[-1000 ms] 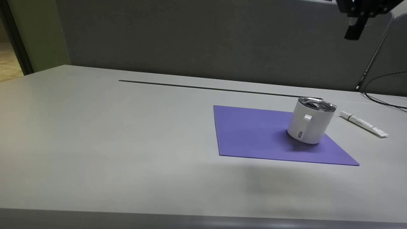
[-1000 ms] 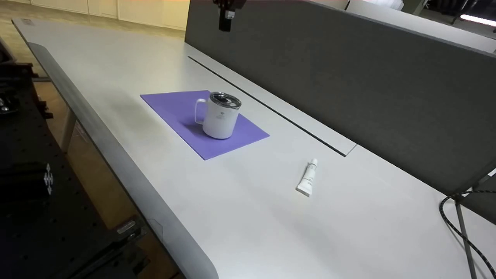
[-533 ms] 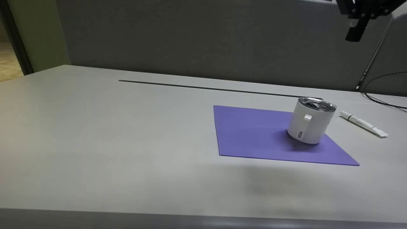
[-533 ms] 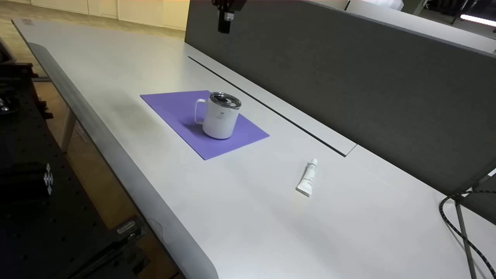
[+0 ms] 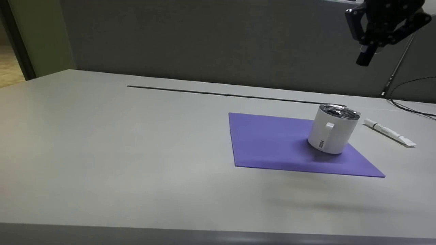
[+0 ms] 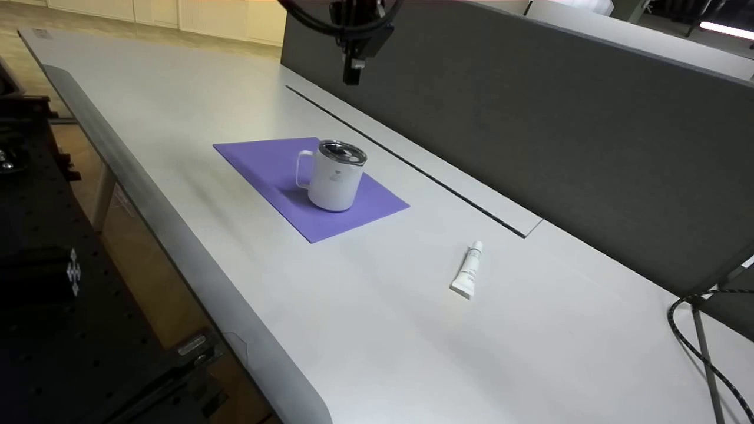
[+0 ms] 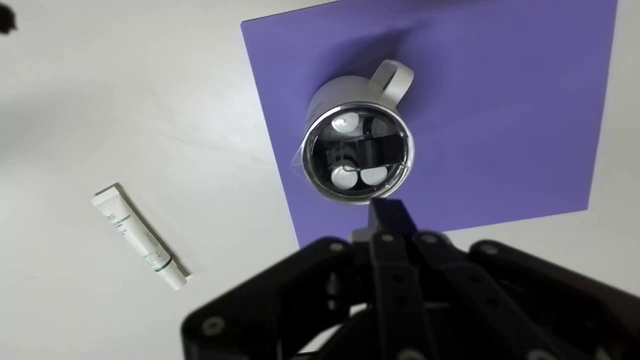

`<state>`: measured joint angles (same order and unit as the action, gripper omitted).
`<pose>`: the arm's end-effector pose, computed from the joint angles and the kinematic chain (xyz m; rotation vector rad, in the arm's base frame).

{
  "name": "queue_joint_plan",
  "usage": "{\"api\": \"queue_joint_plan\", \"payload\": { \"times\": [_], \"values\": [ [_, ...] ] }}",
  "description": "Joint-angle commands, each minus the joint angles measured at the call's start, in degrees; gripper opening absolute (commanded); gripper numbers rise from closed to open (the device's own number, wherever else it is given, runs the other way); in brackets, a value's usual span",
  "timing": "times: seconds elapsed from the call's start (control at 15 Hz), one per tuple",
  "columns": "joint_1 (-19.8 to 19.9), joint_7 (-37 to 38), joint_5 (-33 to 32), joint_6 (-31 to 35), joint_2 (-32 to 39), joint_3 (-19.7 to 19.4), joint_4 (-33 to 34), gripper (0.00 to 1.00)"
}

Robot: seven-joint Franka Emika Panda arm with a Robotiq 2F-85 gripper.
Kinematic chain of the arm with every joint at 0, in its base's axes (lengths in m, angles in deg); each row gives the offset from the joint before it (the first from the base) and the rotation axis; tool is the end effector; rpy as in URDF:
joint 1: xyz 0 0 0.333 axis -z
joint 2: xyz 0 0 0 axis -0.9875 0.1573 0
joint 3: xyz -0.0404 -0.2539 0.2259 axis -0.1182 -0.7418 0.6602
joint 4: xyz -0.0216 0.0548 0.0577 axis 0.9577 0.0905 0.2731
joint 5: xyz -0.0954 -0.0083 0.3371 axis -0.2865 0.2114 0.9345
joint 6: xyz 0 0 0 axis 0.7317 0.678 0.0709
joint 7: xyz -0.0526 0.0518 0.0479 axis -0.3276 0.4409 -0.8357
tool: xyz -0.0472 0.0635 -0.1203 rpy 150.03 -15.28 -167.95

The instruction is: Open the flask

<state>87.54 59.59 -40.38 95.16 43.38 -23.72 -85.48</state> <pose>0.4326 -0.0685 0.3406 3.0949 -0.3588 0.2214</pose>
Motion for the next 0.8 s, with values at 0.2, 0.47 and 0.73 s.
{"api": "queue_joint_plan", "payload": {
  "times": [0.2,0.47,0.73],
  "values": [
    [-1.08,-3.85,6.18,8.89,11.50,-0.75,3.70,0.00],
    [-1.45,-3.47,6.18,8.26,15.03,-0.48,5.24,0.00],
    [-1.93,-2.98,5.78,8.20,16.98,-0.50,6.03,0.00]
  ]
}}
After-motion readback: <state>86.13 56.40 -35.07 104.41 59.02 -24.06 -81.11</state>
